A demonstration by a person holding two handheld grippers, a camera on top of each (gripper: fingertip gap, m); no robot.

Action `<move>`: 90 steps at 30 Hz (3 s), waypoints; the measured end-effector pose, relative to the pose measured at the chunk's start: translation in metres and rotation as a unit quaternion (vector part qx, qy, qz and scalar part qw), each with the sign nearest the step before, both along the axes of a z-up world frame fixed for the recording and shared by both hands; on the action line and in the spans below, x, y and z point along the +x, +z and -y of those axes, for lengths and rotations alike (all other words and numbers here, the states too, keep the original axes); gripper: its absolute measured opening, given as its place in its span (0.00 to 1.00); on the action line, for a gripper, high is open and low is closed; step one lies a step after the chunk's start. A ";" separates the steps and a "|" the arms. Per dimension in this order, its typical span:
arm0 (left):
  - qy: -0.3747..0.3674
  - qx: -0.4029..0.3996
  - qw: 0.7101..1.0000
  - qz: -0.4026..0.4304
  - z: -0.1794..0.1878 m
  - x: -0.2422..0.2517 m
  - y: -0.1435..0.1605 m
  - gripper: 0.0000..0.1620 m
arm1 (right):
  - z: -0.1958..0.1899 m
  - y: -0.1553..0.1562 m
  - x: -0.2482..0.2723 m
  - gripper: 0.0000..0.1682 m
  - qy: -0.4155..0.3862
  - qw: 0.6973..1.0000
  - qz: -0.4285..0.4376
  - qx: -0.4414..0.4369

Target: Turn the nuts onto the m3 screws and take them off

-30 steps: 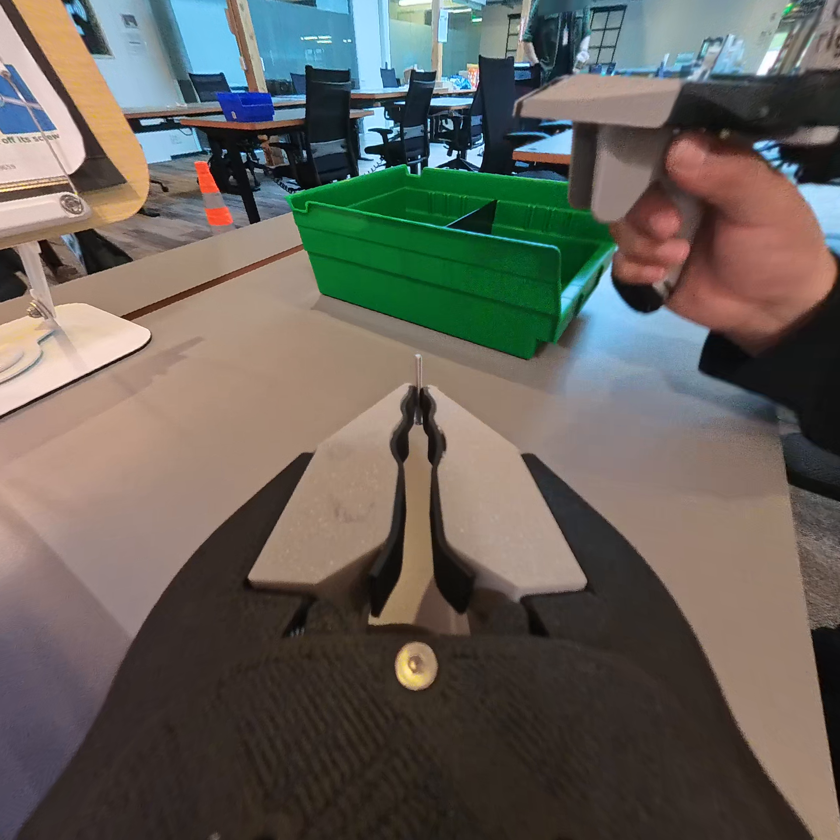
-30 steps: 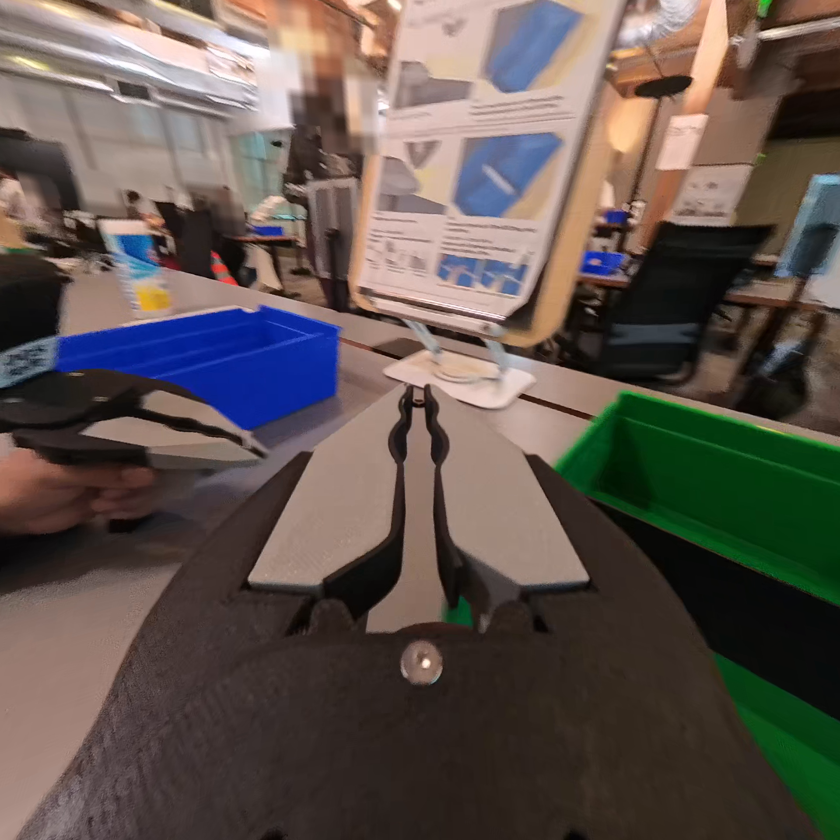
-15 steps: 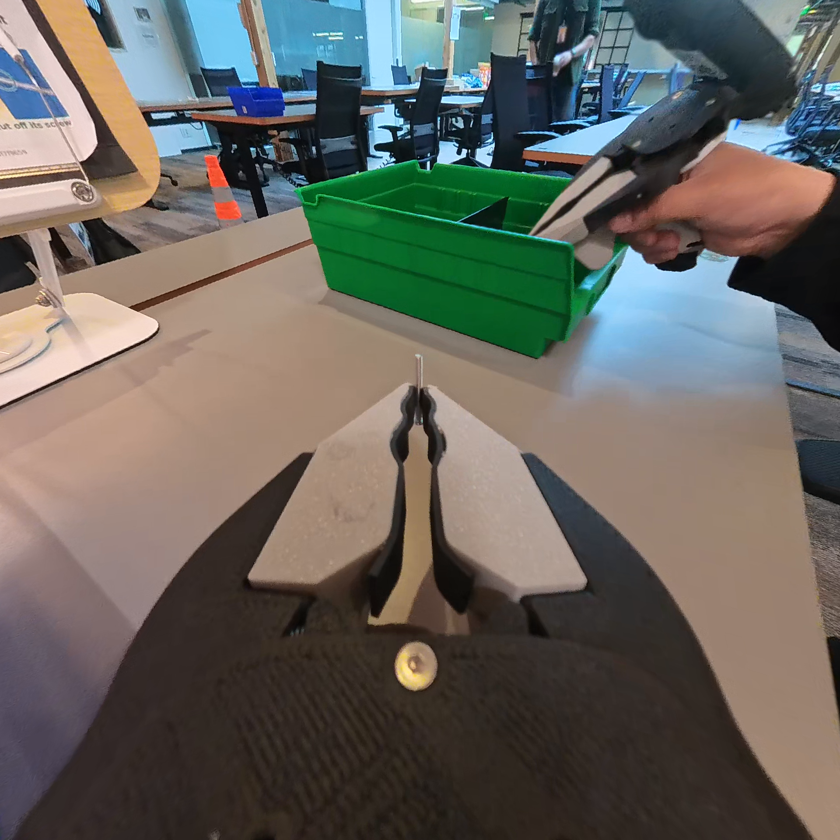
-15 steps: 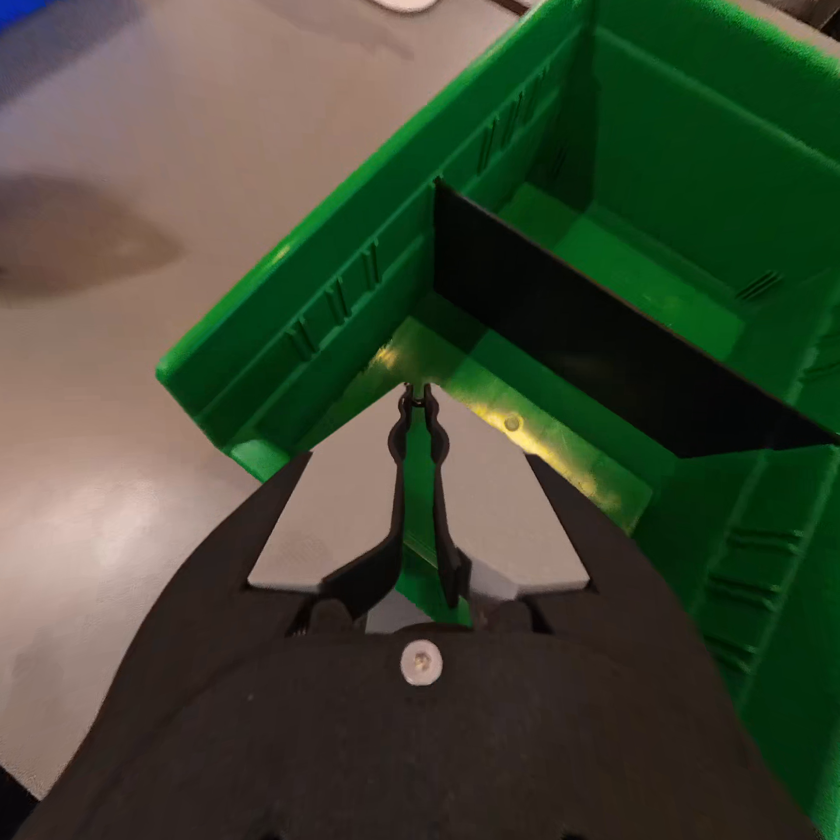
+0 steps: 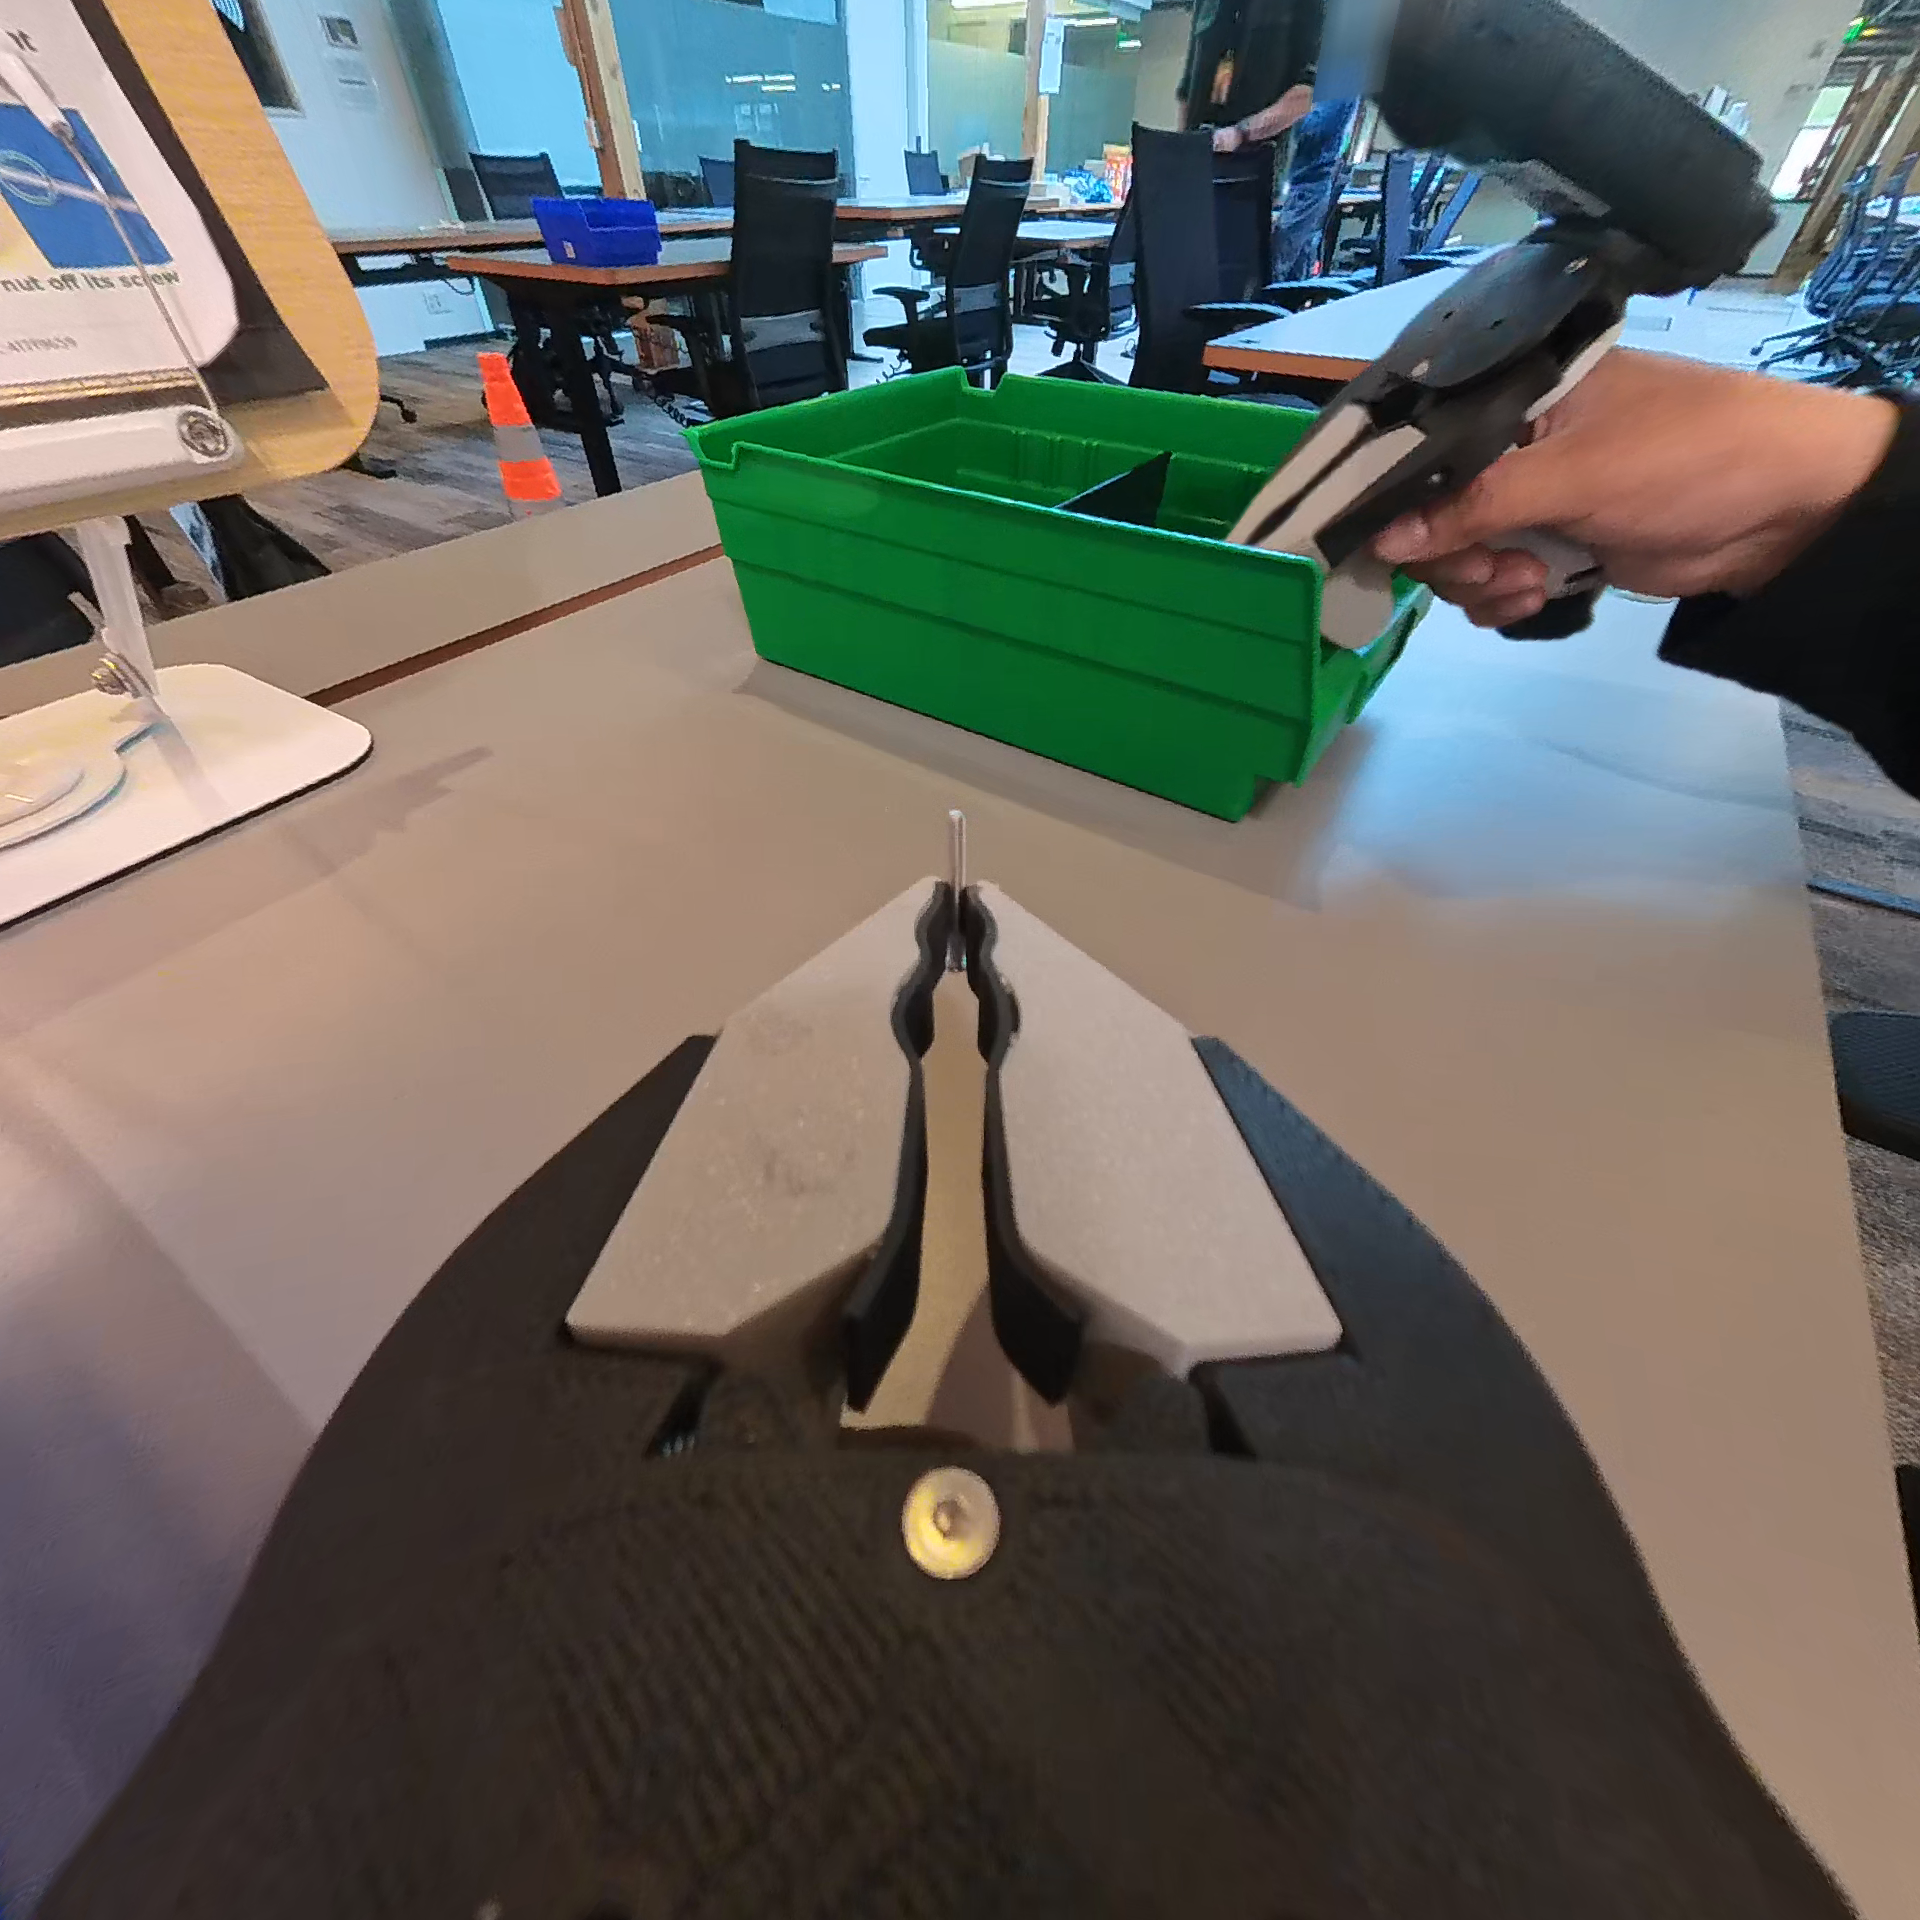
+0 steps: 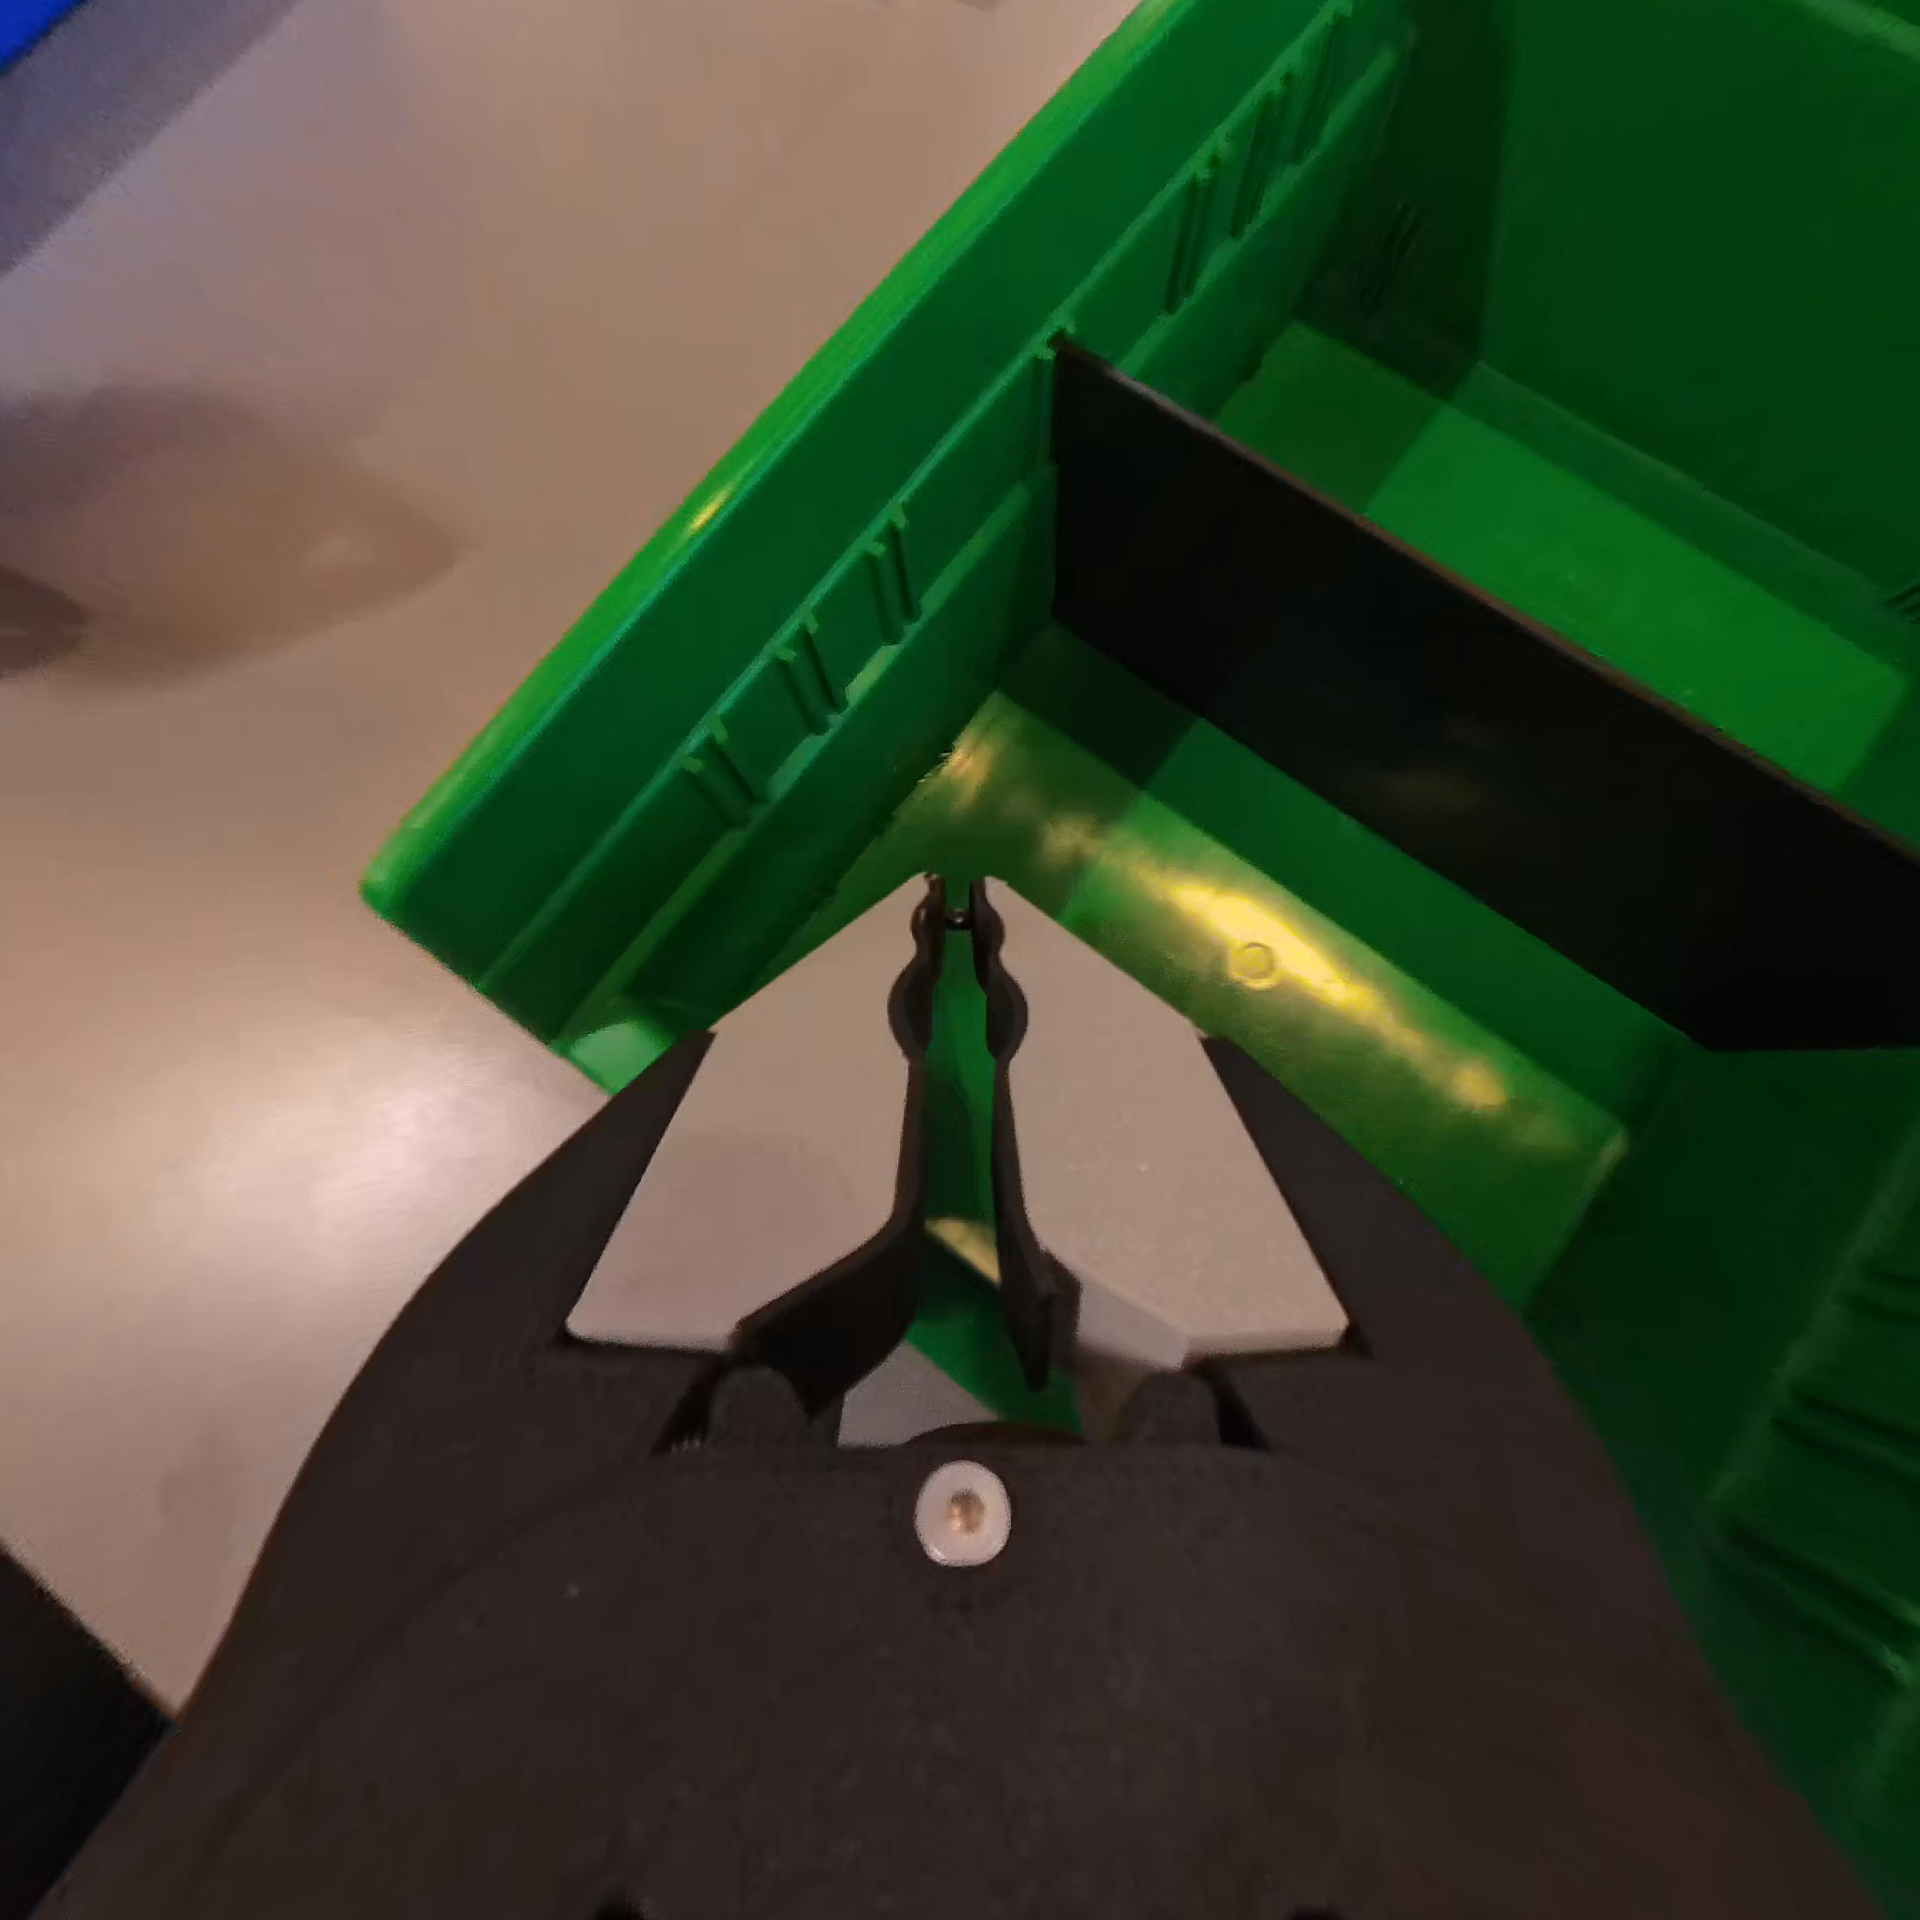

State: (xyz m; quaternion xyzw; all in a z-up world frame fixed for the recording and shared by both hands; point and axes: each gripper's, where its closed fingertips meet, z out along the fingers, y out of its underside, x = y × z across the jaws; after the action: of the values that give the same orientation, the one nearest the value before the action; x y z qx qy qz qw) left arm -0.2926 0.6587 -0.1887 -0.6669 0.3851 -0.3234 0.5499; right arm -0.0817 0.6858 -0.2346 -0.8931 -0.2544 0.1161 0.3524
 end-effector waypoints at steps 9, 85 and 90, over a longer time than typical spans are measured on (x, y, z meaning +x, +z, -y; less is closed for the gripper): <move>-0.003 0.005 1.000 0.002 0.002 0.000 0.003 0.00 | 0.005 -0.002 0.000 0.01 -0.011 0.998 0.059 0.001; -0.041 -0.031 0.999 0.010 0.012 0.011 -0.003 0.10 | -0.077 0.134 -0.002 0.00 -0.087 0.959 0.071 0.259; -0.032 -0.028 0.999 -0.003 0.009 0.009 -0.007 0.09 | -0.120 0.093 0.052 0.14 -0.164 0.964 0.118 0.175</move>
State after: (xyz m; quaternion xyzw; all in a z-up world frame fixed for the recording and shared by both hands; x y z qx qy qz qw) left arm -0.2832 0.6492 -0.1960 -0.6699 0.3987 -0.3496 0.5197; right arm -0.0293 0.8062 -0.1415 -0.8542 -0.1607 -0.0963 0.4850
